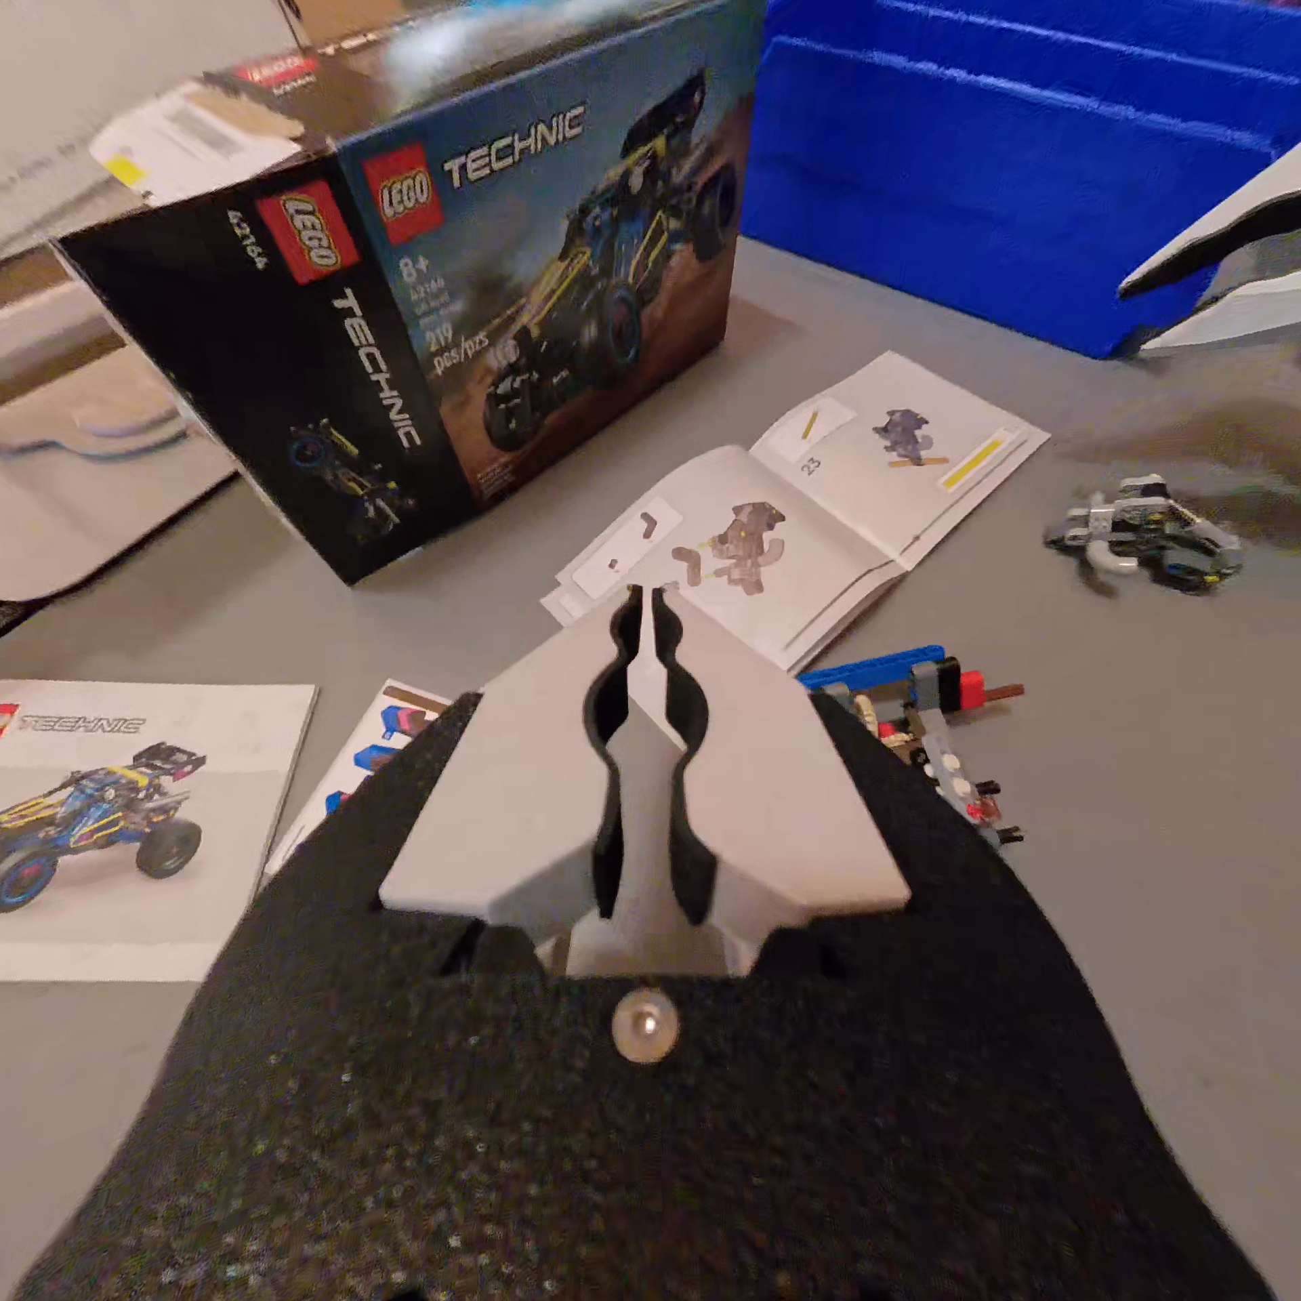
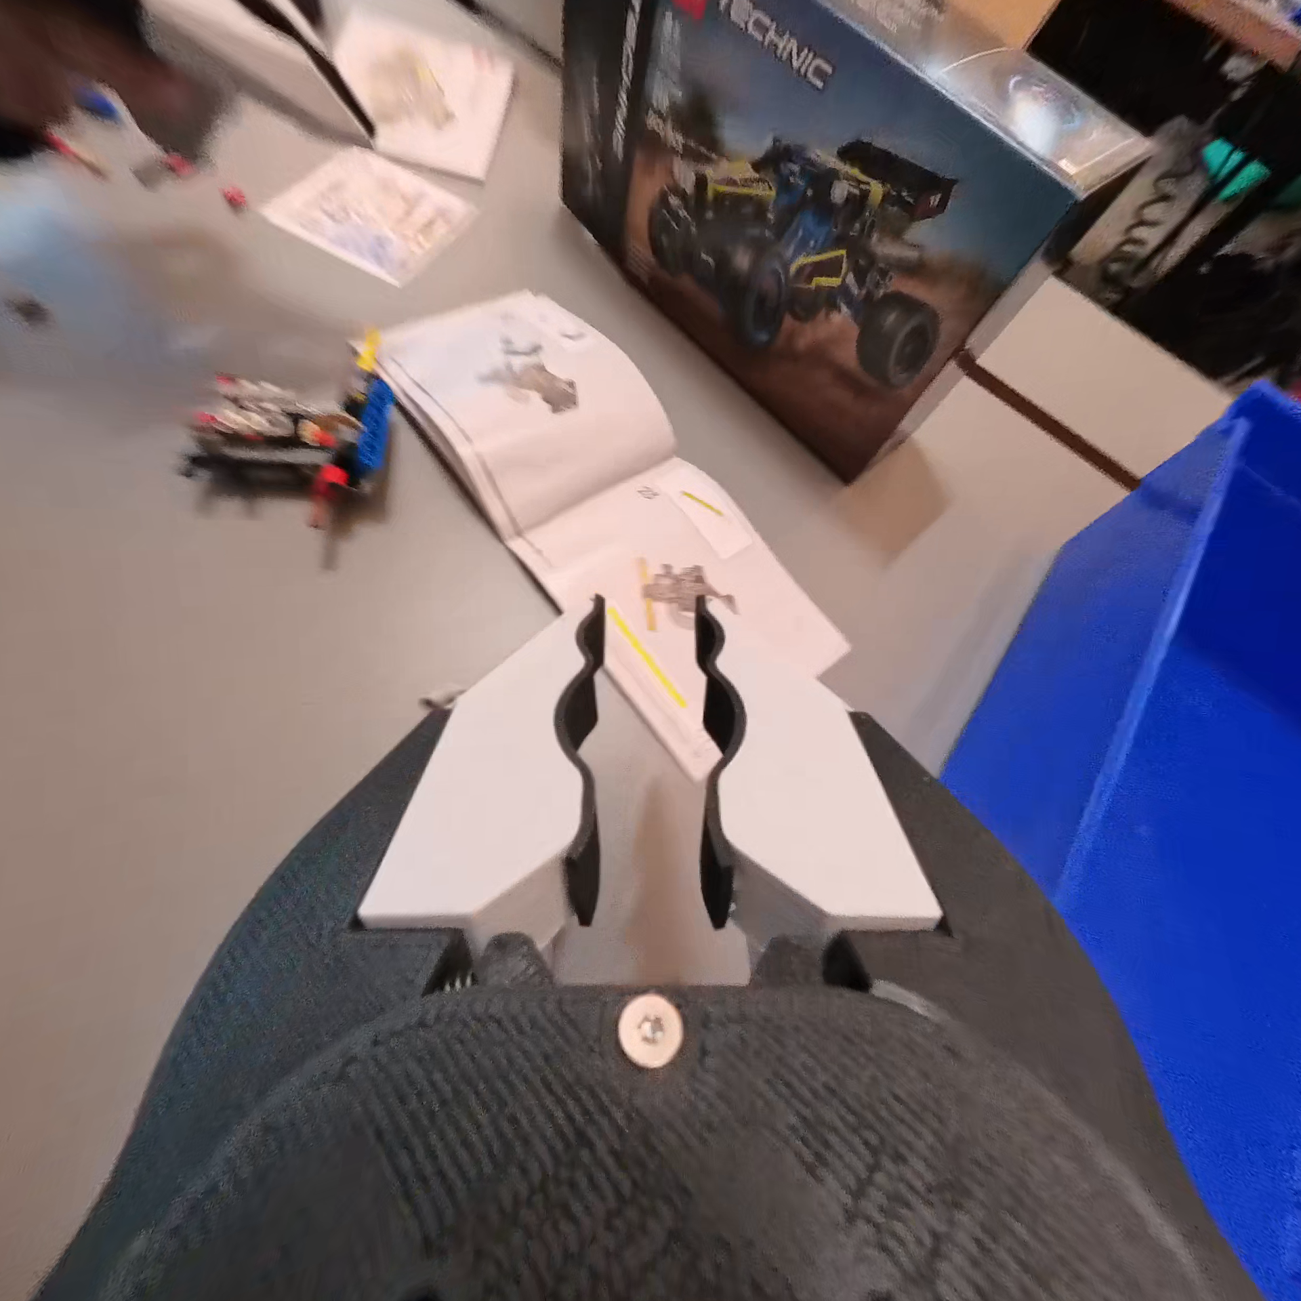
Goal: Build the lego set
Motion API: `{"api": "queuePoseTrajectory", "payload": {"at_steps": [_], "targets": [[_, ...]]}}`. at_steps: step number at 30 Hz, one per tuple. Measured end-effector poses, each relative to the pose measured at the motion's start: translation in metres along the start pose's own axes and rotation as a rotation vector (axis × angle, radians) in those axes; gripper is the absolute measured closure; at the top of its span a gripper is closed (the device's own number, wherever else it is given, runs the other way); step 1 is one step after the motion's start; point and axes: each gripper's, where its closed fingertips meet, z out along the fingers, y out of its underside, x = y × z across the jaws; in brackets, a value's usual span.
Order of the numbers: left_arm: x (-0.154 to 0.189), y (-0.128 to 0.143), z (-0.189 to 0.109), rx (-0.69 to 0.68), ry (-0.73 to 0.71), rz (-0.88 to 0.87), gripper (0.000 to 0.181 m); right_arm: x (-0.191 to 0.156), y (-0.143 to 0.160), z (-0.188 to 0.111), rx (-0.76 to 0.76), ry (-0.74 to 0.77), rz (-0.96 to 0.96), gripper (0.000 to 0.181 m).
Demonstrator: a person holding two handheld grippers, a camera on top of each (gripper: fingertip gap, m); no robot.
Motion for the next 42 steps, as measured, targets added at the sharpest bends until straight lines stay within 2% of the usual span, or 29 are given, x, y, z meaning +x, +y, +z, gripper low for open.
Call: {"api": "queuePoseTrajectory", "payload": {"at_steps": [2, 4, 10, 15, 19, 23, 30, 33, 35, 36, 38, 42], "targets": [[0.010, 0.006, -0.004, -0.006, 0.038, 0.025, 0.181, -0.015, 0.004, -0.012, 0.010, -0.081, 0.112, 0.146], [0.022, 0.017, -0.007, -0.044, 0.091, 0.035, 0.181, -0.026, 0.013, -0.021, 0.000, -0.113, 0.210, 0.145], [0.039, 0.050, -0.012, -0.128, 0.147, 0.015, 0.181, -0.051, 0.053, -0.020, -0.074, -0.059, 0.330, 0.132], [0.048, 0.069, -0.014, -0.212, 0.153, 0.026, 0.178, -0.062, 0.061, -0.009, -0.095, -0.056, 0.295, 0.137], [0.053, 0.077, -0.014, -0.247, 0.157, 0.028, 0.176, -0.061, 0.055, 0.001, -0.037, -0.067, 0.269, 0.157], [0.061, 0.085, -0.015, -0.290, 0.184, 0.019, 0.173, -0.063, 0.061, 0.008, -0.062, -0.095, 0.218, 0.167], [0.057, 0.075, -0.025, -0.250, 0.143, 0.009, 0.172, -0.071, 0.053, 0.018, -0.024, -0.185, 0.090, 0.174], [0.046, 0.072, -0.038, -0.241, 0.097, 0.011, 0.172, -0.073, 0.049, 0.025, -0.011, -0.230, 0.067, 0.174], [0.027, 0.073, -0.054, -0.251, 0.025, 0.017, 0.171, -0.073, 0.048, 0.028, -0.018, -0.241, 0.054, 0.174], [0.014, 0.073, -0.065, -0.251, -0.025, 0.016, 0.171, -0.072, 0.049, 0.030, -0.034, -0.242, 0.051, 0.173], [-0.018, 0.072, -0.093, -0.239, -0.135, -0.005, 0.173, -0.071, 0.054, 0.031, -0.069, -0.241, 0.037, 0.159], [-0.074, 0.080, -0.151, -0.210, -0.318, -0.105, 0.176, -0.072, 0.057, 0.025, -0.063, -0.252, 0.040, 0.154]]}}
